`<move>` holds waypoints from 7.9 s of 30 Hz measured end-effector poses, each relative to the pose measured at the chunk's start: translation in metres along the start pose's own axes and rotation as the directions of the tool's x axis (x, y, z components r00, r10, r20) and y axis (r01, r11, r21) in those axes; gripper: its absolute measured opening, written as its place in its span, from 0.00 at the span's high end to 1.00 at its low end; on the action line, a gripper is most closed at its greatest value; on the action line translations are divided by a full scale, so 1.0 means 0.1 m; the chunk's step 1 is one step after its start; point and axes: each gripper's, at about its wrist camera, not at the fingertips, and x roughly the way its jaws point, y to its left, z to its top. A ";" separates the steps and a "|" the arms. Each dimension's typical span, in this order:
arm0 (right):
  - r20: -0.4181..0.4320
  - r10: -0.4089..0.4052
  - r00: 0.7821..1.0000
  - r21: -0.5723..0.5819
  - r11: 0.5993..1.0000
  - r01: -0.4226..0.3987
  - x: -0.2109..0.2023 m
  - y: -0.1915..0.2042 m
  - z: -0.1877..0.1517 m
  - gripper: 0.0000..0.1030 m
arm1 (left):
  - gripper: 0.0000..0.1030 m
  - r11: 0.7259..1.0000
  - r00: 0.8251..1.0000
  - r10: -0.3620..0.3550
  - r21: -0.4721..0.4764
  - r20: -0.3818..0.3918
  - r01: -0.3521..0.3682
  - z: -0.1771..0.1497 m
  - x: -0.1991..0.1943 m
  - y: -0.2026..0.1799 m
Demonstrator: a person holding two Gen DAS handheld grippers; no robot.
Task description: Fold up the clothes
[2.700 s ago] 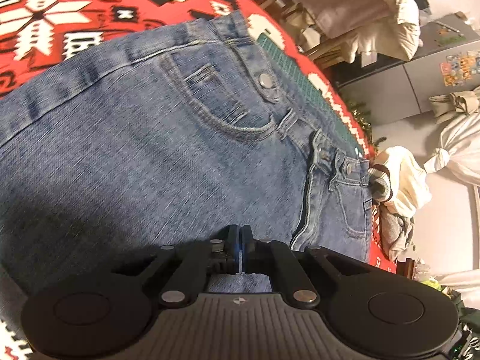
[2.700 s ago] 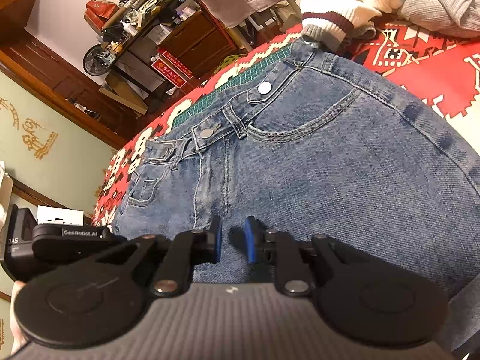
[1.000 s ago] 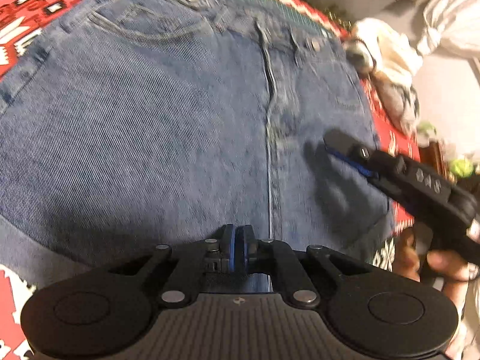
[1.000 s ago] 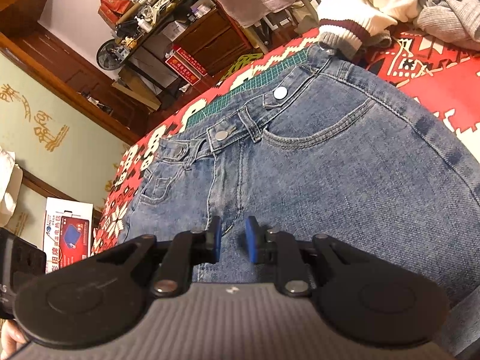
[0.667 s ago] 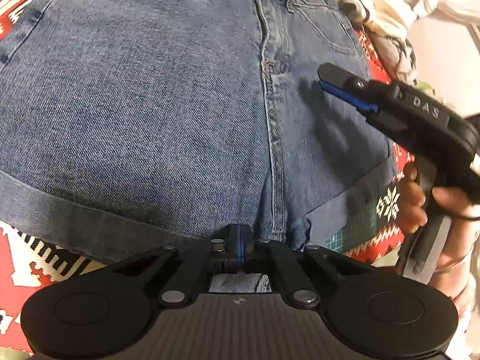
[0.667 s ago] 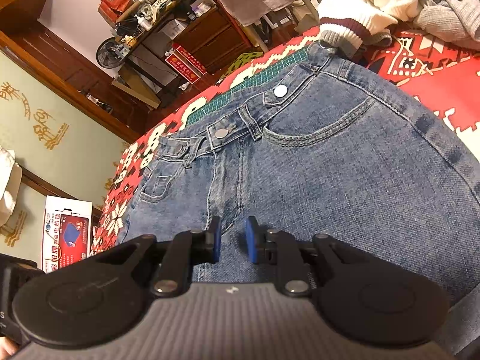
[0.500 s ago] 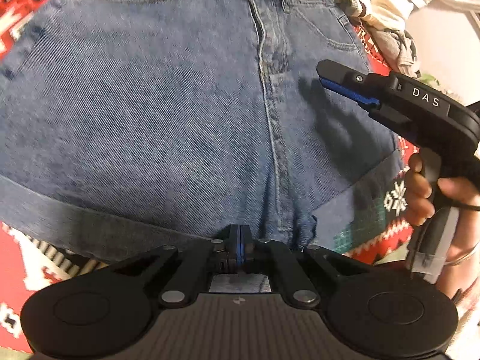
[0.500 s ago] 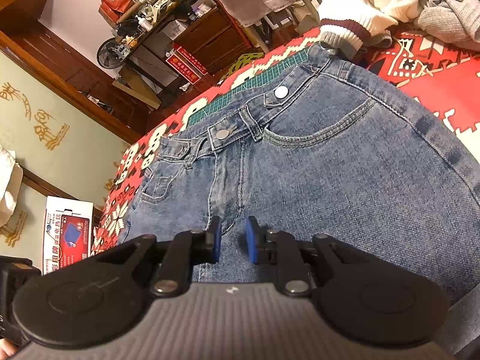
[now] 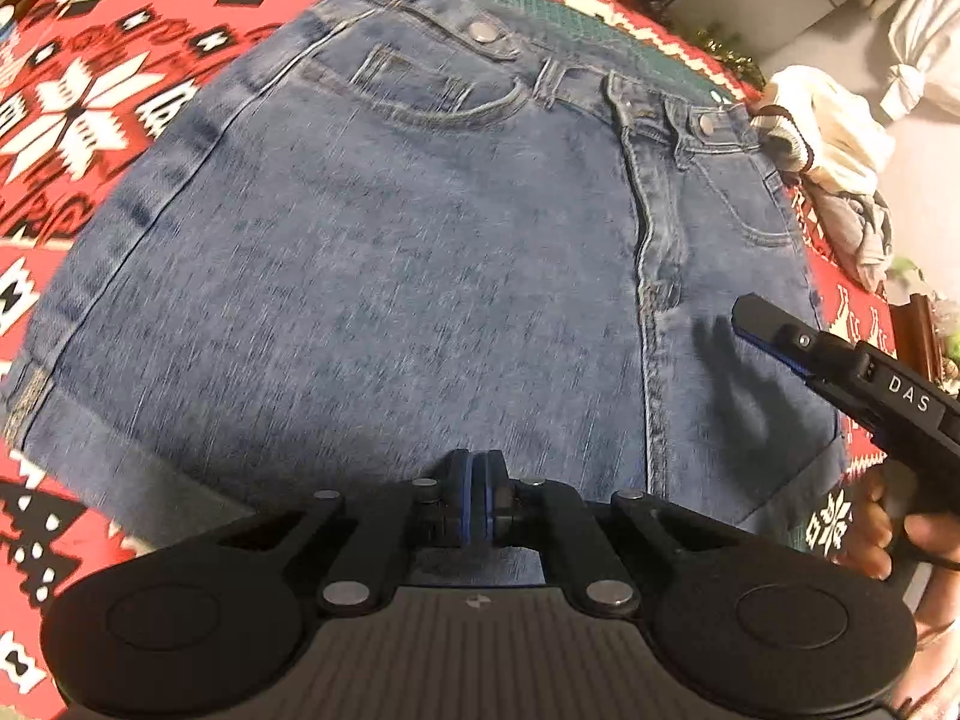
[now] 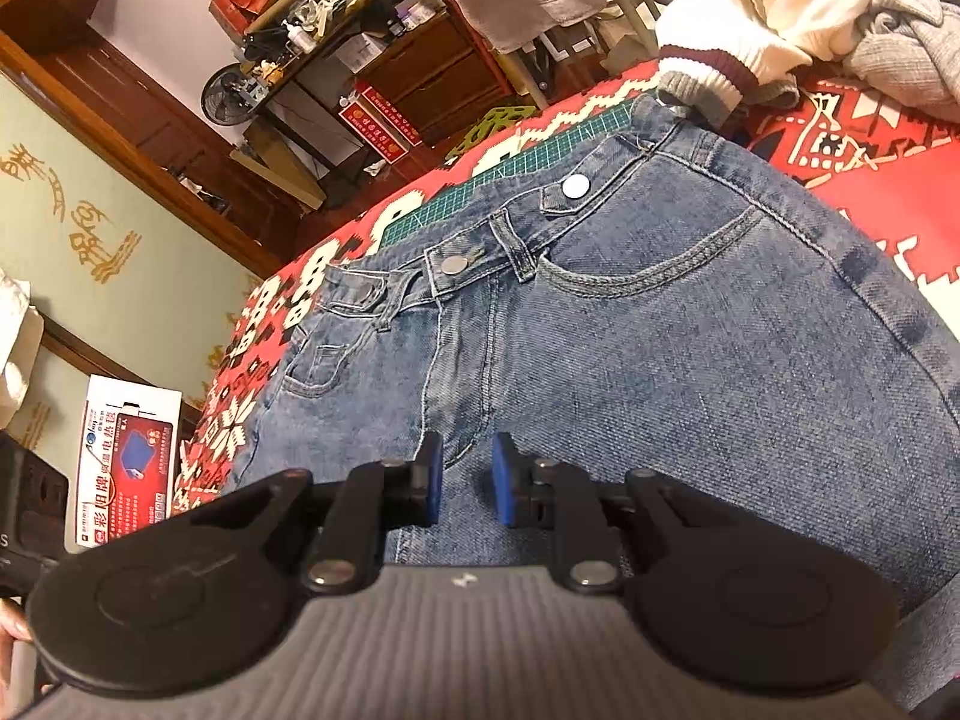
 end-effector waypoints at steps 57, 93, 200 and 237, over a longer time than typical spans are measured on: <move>-0.019 0.012 1.000 -0.003 1.000 -0.012 0.00 -0.02 0.01 0.80 | 0.95 0.951 0.974 0.083 -0.308 0.209 -0.015 0.66 -0.07 0.57; -0.152 0.043 0.987 -0.094 0.994 -0.058 0.07 0.16 -0.12 0.90 | 0.96 0.995 0.997 -0.026 -0.095 0.066 0.032 0.32 0.05 -0.04; -0.110 -0.413 0.904 -0.363 0.864 0.350 -0.03 0.60 -0.45 0.89 | 0.50 0.997 0.998 -0.034 0.073 0.057 0.030 0.27 0.06 -0.40; -0.129 -0.501 0.856 -0.314 0.839 0.444 -0.29 0.01 -0.11 0.87 | 0.50 0.998 0.999 -0.016 0.067 0.028 0.014 0.30 0.16 -0.36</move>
